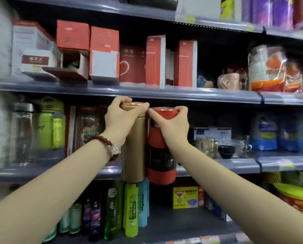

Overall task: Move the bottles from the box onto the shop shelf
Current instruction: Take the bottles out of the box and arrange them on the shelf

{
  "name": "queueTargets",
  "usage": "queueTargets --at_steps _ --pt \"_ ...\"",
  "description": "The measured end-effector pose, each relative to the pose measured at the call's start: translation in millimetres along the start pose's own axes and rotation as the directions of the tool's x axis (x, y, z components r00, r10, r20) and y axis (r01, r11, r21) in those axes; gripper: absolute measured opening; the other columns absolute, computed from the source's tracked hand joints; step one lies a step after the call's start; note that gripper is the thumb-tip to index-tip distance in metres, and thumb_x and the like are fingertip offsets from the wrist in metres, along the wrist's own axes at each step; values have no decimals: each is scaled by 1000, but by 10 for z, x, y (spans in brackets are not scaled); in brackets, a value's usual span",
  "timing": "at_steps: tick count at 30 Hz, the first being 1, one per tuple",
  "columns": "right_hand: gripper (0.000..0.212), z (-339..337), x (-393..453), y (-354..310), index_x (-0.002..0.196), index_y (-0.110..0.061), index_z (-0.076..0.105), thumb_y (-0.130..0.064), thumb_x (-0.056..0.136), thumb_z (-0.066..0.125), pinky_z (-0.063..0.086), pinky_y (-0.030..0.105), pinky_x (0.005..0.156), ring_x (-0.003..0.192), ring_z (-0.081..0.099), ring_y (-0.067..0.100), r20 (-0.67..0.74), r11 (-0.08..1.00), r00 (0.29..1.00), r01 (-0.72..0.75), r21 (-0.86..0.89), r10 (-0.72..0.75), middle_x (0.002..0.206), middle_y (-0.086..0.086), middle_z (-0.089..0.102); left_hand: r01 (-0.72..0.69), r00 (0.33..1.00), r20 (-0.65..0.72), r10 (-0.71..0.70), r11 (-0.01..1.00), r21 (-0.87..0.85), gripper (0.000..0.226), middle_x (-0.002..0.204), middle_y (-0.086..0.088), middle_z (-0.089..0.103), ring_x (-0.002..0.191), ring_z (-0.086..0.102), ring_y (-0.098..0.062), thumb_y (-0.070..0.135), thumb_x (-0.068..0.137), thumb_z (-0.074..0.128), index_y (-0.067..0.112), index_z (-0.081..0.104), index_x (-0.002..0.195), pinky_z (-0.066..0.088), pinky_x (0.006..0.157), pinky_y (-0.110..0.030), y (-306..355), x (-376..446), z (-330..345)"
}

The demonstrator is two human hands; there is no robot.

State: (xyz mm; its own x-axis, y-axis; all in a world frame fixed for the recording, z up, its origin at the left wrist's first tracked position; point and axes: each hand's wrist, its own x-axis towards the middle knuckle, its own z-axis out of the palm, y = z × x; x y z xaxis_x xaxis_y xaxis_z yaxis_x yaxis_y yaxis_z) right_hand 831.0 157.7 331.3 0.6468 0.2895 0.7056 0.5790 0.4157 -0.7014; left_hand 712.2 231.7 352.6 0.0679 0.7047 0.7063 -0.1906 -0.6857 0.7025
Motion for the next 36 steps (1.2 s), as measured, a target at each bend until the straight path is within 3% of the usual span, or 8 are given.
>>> queueTargets --at_steps 2,8,11,20,28,30,33,36 --pt "76 -53 126 27 102 -29 43 -69 46 75 52 43 88 93 62 13 -31 1000 999 25 -5 -25 101 -8 61 -45 999 -3 45 999 -7 51 93 12 67 85 65 -2 54 51 82 34 62 94 49 59 -14 38 36 169" --pt "74 -100 509 325 107 -31 40 -66 52 76 47 46 96 103 58 17 -91 995 993 78 61 -72 108 -6 56 -192 981 -24 193 981 30 43 88 20 65 81 60 16 51 56 81 41 57 91 47 65 -5 -26 134 627" --pt "74 -44 618 504 109 -32 37 -66 55 75 44 47 98 106 54 19 -119 995 990 82 54 -75 110 -6 52 -242 970 -24 243 970 38 44 90 18 67 85 60 14 45 59 82 37 59 96 46 67 -2 -157 157 762" --pt "77 244 812 795 116 -31 37 -67 59 73 46 45 95 107 51 18 -100 996 991 90 19 -88 110 -9 49 -170 984 -42 173 983 72 46 88 19 69 84 61 13 49 55 83 39 61 94 44 70 -12 -613 410 810" --pt "79 355 1025 949 121 -18 42 -61 64 74 48 45 96 108 57 21 14 1000 1000 -3 1 3 114 0 57 -118 990 94 109 989 91 49 88 27 68 85 60 17 70 54 69 47 58 96 43 72 -12 -871 815 776" --pt "71 369 1070 1022 119 -17 44 -54 67 76 49 39 93 105 59 20 73 999 997 -14 -40 17 112 1 59 -73 990 125 64 995 67 51 94 25 68 93 61 9 69 57 69 49 55 102 46 81 -18 -965 910 783" --pt "56 398 1085 1132 108 -25 46 -45 68 79 42 12 69 85 57 0 119 998 993 8 -57 -1 97 -9 60 -24 982 190 17 999 32 69 106 28 58 103 57 2 58 61 74 44 46 122 42 84 -17 -1114 1015 762" --pt "57 413 1098 1182 111 -28 46 -42 68 80 41 11 70 83 56 -5 135 1000 991 15 -18 -13 91 -19 57 7 974 225 -27 996 87 77 106 24 57 101 56 0 51 64 78 39 41 131 42 85 -18 -1274 1072 723"
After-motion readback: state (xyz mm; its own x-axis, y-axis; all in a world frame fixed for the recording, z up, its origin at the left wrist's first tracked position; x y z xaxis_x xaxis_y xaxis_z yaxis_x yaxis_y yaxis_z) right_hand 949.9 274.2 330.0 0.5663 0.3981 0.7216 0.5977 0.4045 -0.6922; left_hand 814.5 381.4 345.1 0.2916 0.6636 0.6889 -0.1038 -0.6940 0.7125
